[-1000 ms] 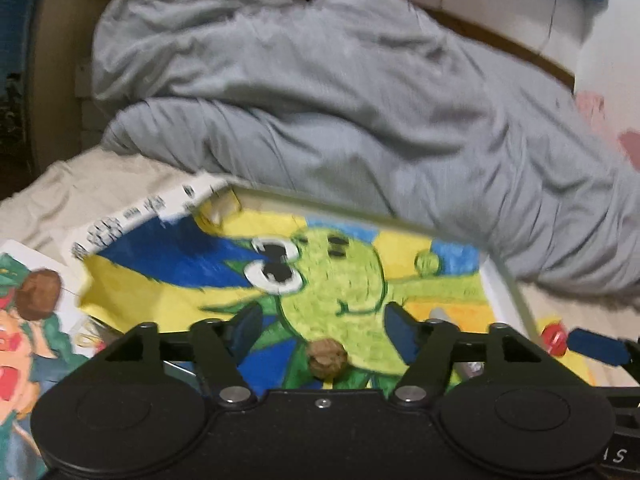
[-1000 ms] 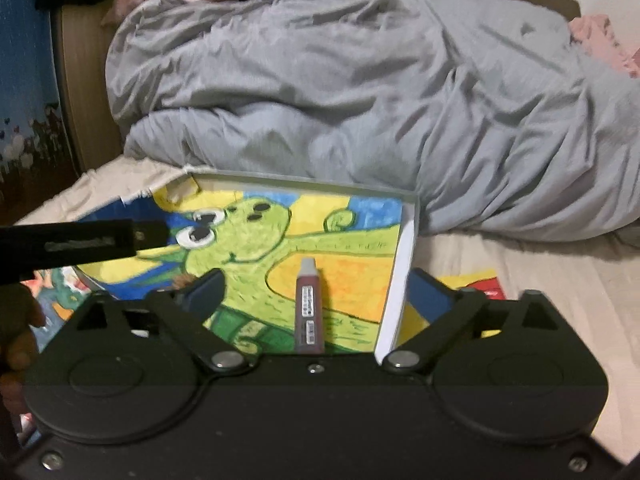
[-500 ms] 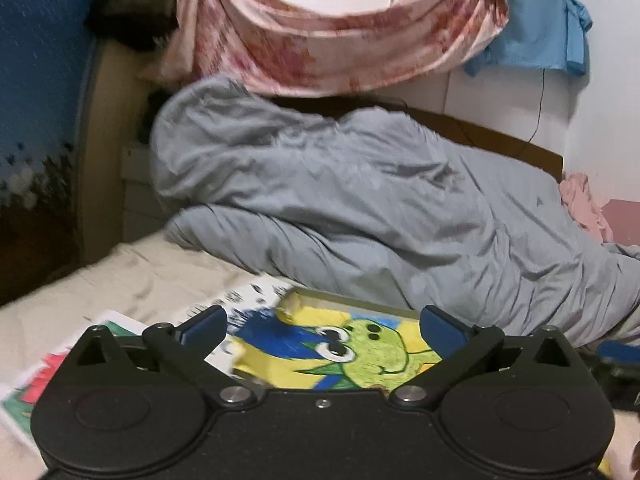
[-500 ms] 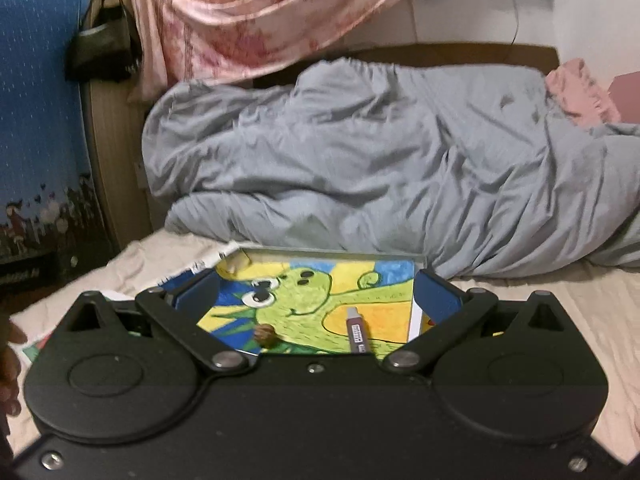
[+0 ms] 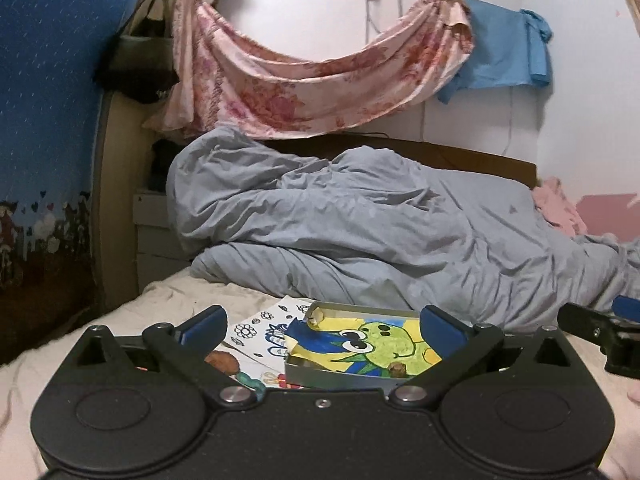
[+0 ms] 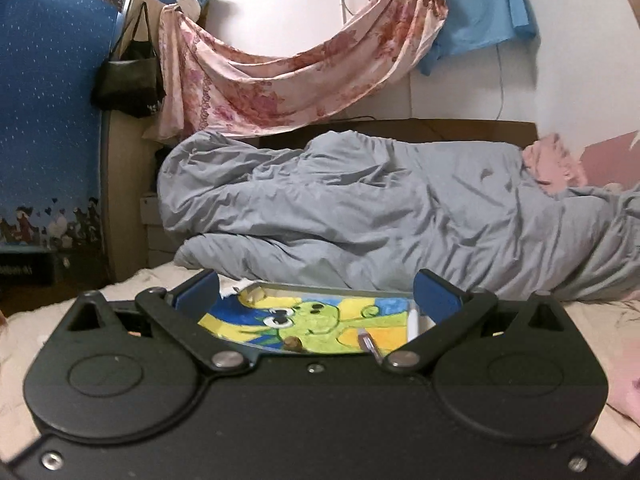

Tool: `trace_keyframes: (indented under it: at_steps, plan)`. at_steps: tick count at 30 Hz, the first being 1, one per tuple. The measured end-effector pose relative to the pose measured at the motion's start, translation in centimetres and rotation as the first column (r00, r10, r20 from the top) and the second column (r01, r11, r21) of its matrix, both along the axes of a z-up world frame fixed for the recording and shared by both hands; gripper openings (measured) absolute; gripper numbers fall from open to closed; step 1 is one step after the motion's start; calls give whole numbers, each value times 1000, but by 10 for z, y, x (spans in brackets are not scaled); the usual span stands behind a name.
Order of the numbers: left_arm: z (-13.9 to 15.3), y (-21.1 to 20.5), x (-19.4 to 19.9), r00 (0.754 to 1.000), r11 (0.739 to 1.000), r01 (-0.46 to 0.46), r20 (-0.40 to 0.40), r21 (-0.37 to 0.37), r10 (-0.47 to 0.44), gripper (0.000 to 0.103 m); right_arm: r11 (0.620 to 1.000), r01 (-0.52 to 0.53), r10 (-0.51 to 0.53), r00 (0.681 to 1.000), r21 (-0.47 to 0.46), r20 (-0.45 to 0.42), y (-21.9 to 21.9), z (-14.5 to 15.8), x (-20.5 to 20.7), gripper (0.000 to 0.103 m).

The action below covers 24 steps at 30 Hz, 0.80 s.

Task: Organize rigid objects
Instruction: 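Lift both open tools up away from the silver tray, then move both tools back over the remaining items on the drawings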

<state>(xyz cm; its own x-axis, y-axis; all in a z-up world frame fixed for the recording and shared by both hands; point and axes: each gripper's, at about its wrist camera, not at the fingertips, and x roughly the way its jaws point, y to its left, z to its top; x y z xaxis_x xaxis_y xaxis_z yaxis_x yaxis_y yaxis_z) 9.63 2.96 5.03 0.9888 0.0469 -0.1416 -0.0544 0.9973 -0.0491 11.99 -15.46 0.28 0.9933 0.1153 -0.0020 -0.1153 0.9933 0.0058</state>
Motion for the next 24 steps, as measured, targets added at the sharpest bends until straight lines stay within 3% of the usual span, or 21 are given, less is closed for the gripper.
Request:
trace_keyframes:
  at_steps: [6,15,24]
  plan:
    - [-7,12,-26,998,997,59,-30,54,-58,102,998,53,-54,996,-12,-65,8,-8,-21,103]
    - [-40,15,-46,986,991,130,-106,25,-127,102,992,110,-121,963,-60,-242,19,-27,-33,103]
    - [-61,11,-52,974,988,149,-179,31,-141,102,987,48,-94,948,-156,-305,36,-41,-36,103]
